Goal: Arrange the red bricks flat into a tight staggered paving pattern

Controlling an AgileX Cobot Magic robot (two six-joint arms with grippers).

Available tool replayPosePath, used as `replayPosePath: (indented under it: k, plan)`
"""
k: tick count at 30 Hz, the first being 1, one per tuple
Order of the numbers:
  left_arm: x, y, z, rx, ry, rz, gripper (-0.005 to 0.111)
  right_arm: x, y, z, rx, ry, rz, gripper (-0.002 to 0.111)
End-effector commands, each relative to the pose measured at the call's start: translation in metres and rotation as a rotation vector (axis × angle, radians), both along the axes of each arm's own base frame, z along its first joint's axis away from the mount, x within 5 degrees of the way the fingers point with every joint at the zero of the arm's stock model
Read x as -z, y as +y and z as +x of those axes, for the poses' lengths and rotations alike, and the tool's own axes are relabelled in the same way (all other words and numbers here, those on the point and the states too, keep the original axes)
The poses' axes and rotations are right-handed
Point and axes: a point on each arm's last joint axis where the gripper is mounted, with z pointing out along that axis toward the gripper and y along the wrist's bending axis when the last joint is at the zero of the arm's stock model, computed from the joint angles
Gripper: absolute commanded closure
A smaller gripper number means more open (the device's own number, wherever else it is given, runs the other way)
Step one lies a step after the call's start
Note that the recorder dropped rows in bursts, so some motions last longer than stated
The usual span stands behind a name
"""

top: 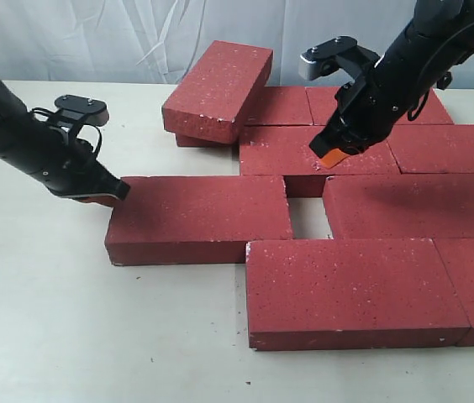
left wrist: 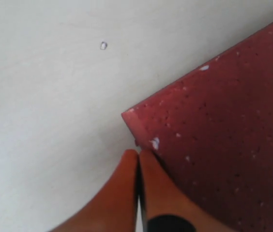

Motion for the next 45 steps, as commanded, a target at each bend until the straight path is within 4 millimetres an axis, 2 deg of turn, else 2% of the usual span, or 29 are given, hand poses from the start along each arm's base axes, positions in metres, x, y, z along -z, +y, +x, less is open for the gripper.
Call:
replayPosePath:
  k: [1,7,17,28,33,40,45]
  plan:
    - [0.006,-0.007,0.000,-0.007,0.008,-0.008,0.107,-0.003,-0.001,0.001,0.006,-0.017,0.006,0.109]
    - [0.019,-0.014,0.004,-0.001,0.030,-0.004,0.107,-0.003,-0.001,0.001,0.009,-0.015,0.013,0.109]
    - [0.017,-0.052,0.002,0.086,-0.005,-0.009,0.107,-0.003,-0.001,0.002,0.011,-0.020,0.013,0.109]
    - [0.022,-0.060,0.006,0.070,-0.018,-0.016,0.107,-0.003,0.000,0.002,0.017,-0.017,0.026,0.109]
    - [0.022,-0.076,0.001,0.110,-0.031,-0.013,0.107,-0.002,0.002,0.001,0.016,-0.005,0.032,0.109]
    - [0.022,-0.075,0.001,0.140,-0.045,0.016,0.107,0.022,0.003,0.005,0.014,0.070,0.023,0.109]
    - [0.023,-0.063,0.006,0.127,-0.053,0.035,0.107,0.025,0.017,0.001,-0.058,0.055,0.015,0.109]
